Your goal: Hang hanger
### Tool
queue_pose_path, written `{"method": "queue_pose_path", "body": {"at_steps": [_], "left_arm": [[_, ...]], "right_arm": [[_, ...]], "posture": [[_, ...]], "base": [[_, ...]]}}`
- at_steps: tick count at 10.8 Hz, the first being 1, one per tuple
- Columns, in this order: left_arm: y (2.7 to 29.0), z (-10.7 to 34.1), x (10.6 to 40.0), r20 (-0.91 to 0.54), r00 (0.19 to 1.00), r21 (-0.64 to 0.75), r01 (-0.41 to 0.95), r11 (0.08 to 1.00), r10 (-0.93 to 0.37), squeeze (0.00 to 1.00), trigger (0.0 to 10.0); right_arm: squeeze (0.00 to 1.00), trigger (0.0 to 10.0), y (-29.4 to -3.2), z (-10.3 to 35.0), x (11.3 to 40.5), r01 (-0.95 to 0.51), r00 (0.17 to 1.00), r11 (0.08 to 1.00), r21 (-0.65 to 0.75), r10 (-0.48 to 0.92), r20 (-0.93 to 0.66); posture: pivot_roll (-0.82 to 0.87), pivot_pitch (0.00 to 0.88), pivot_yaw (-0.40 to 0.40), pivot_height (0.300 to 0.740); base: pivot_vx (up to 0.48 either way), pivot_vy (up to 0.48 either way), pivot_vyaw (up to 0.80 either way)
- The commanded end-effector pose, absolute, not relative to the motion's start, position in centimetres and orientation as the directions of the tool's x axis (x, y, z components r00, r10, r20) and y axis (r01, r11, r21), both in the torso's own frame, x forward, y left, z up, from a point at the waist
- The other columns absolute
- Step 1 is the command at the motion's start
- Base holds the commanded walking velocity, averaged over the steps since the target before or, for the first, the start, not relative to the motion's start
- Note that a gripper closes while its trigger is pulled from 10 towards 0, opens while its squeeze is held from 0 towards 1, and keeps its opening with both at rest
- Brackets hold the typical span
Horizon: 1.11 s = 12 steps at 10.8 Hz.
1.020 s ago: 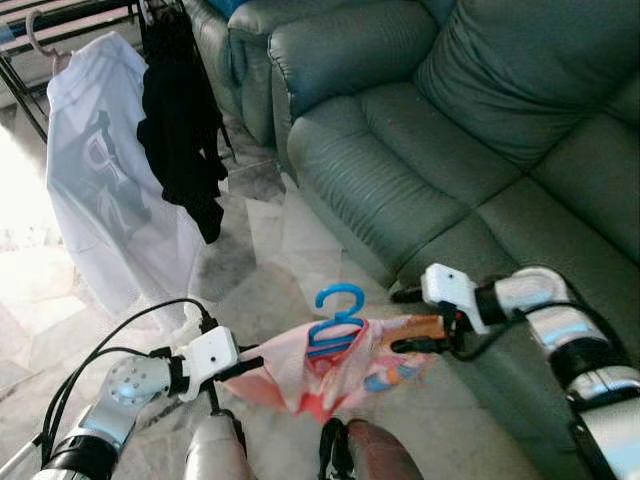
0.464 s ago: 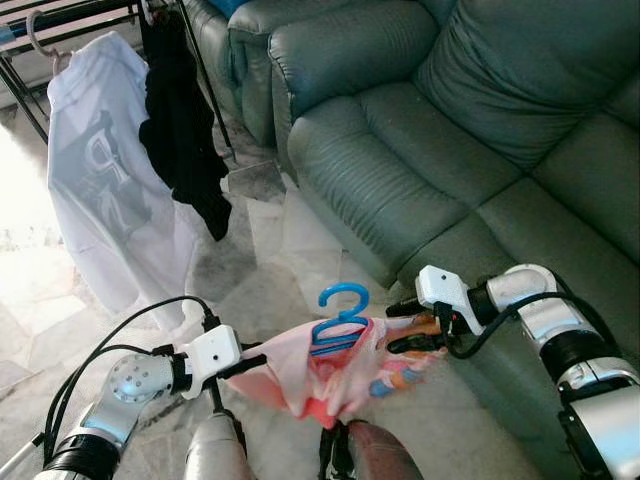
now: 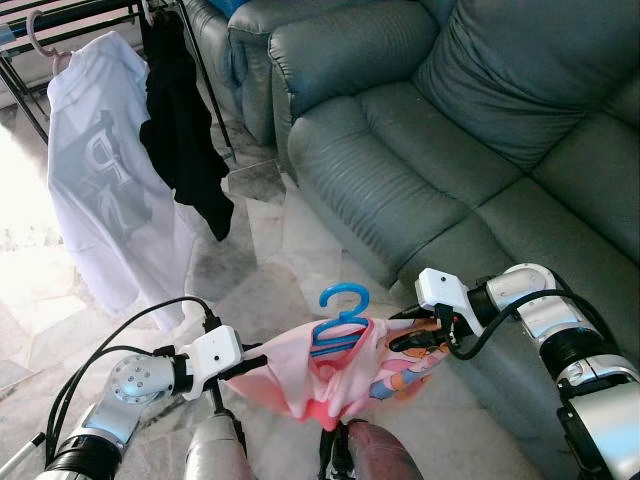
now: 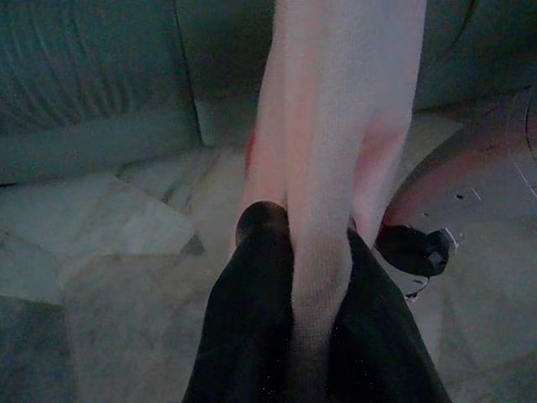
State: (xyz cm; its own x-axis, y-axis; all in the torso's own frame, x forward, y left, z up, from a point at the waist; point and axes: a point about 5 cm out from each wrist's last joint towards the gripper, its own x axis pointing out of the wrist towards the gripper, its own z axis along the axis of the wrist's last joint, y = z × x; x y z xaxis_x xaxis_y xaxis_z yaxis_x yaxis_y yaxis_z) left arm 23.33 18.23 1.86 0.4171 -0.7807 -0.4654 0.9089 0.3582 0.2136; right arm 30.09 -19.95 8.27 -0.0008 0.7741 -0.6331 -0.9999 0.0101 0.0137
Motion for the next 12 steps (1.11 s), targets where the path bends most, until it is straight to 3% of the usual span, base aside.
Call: {"method": "queue_pose_path", "body": {"at_steps": [1,8,9,12], "left_arm": [[17.9,1.8,23.3,-0.464,0.404,0.214,0.915,0.344,-0.788,0.0,10.0],[18.2,1.7,23.6,-0.471,0.42,0.229,0.907,0.353,-0.775,0.0,10.0],[18.3,1.6,23.8,-0.456,0.437,0.199,0.899,0.39,-0.775,1.0,10.0],[19.0,1.6,24.5,-0.483,0.513,0.293,0.858,0.422,-0.709,1.0,10.0]], "right_arm": [[0.0,0.0,-20.0,8.5,30.1,-1.0,-0.025,-0.012,0.025,0.77,-0.637],[0.0,0.0,-20.4,7.9,29.6,-1.0,-0.015,-0.008,0.014,0.767,-0.641],[0.0,0.0,-20.3,7.2,29.9,-0.989,0.143,0.083,-0.122,0.741,-0.656],[0.0,0.0,-20.1,6.0,30.4,-0.948,0.319,0.214,-0.237,0.667,-0.674]], "posture": [[0.0,0.154,-0.069,0.74],[0.0,0.154,-0.069,0.74],[-0.01,0.152,-0.068,0.74],[-0.01,0.146,-0.064,0.74]], "base": [[0.0,0.0,0.0],[0.0,0.0,0.0],[0.0,0.0,0.0],[0.0,0.0,0.0]]}}
